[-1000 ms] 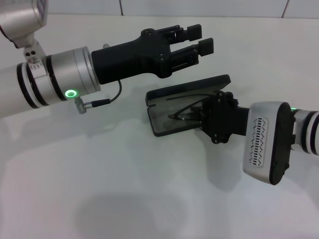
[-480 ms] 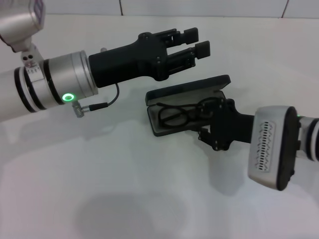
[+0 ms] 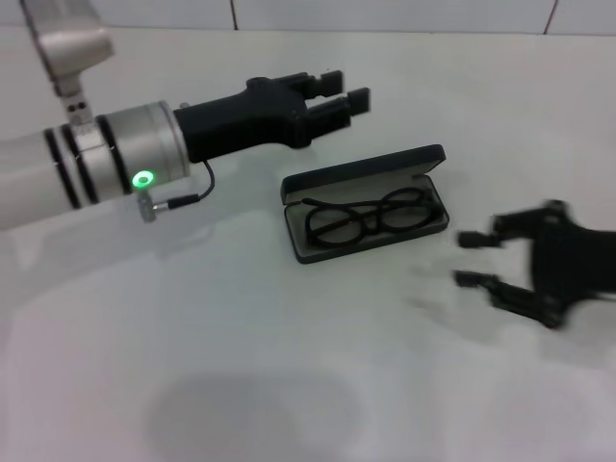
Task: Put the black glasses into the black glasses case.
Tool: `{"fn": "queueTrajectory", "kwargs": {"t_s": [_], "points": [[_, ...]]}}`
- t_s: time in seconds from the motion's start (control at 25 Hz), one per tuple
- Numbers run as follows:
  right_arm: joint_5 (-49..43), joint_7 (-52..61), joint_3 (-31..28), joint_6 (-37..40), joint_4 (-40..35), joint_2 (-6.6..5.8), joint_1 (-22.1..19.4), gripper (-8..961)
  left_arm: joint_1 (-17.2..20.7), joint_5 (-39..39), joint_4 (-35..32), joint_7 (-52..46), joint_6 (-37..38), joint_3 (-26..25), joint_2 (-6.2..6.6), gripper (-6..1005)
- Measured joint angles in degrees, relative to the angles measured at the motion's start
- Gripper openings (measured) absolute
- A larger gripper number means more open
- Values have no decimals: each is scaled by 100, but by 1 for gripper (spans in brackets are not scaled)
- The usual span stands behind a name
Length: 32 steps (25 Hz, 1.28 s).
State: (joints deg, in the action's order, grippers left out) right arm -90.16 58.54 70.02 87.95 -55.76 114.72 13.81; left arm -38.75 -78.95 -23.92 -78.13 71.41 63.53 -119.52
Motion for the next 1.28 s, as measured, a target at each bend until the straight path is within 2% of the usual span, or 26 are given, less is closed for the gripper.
{"fn": "queueTrajectory", "kwargs": {"t_s": [0.12, 0.2, 0.28, 0.48, 0.6, 0.8, 0.84, 1.04, 1.16, 1.28], "points": [[-606, 17, -1059, 1221, 645, -155, 243, 321, -178, -120, 70, -73, -922, 127, -26, 544], [-800, 14, -1453, 1504, 871, -182, 278, 321, -263, -145, 101, -154, -1315, 310, -33, 544], [-847, -8, -1623, 1575, 937, -166, 224, 321, -334, -147, 112, -217, -1625, 559, -39, 545], [-856, -20, -1687, 1506, 939, -133, 80, 453, -461, -117, 115, -235, -2101, 1172, -65, 545], [-884, -22, -1704, 1455, 978, -132, 81, 512, -473, -115, 96, -234, -2112, 1484, -67, 546], [-926, -24, -1710, 1395, 988, -137, 87, 527, -439, -89, 54, -131, -2065, 1891, -69, 547], [-928, -25, -1711, 1375, 988, -138, 89, 530, -385, -108, 52, 0, -2063, 2122, -76, 547], [-933, -27, -1715, 1317, 991, -140, 96, 545, -294, -41, 7, 122, -2008, 2236, -91, 548], [-884, -27, -1732, 1307, 989, -141, 108, 555, -126, 319, -202, 307, -1574, 2236, -69, 548], [-617, -17, -1781, 1405, 1020, -123, 122, 564, 29, 558, -466, 512, -570, 2189, 5, 549]]}}
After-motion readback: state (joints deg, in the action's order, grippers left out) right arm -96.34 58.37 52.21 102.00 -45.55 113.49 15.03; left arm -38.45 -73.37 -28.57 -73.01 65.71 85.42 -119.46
